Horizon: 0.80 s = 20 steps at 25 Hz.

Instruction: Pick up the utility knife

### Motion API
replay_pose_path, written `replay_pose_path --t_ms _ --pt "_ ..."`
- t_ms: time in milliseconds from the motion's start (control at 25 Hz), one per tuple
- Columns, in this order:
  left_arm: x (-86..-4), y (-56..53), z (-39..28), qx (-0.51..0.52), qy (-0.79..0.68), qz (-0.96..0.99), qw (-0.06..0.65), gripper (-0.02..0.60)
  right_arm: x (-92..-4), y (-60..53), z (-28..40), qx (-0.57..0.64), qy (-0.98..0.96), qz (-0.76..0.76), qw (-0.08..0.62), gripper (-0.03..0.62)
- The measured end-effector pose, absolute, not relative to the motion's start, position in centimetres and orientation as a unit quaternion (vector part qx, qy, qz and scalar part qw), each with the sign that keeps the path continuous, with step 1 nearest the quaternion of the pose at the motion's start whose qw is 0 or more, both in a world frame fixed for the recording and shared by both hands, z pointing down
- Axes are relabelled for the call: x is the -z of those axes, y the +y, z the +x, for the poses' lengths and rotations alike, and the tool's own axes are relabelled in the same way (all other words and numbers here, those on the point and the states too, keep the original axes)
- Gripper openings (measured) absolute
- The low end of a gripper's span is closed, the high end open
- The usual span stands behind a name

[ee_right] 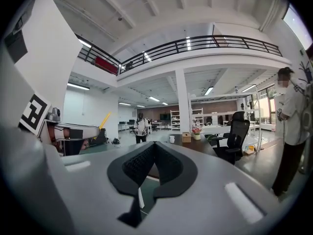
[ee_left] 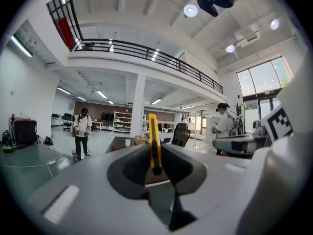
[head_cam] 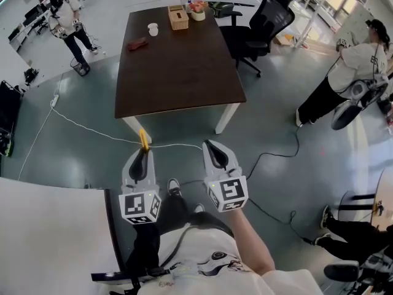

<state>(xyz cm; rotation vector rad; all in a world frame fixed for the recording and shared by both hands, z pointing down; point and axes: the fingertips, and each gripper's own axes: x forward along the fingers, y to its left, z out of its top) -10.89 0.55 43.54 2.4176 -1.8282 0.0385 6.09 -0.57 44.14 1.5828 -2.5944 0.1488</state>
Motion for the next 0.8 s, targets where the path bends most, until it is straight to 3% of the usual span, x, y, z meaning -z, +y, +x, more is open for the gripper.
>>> replay_pose_path --t_ms 800 --pt "-42.4 6.7 -12.5 -0.003 -0.577 0.814 0.057 0.064 -42.0 7.2 4.1 -0.041 -0.843 0.534 0.045 0.002"
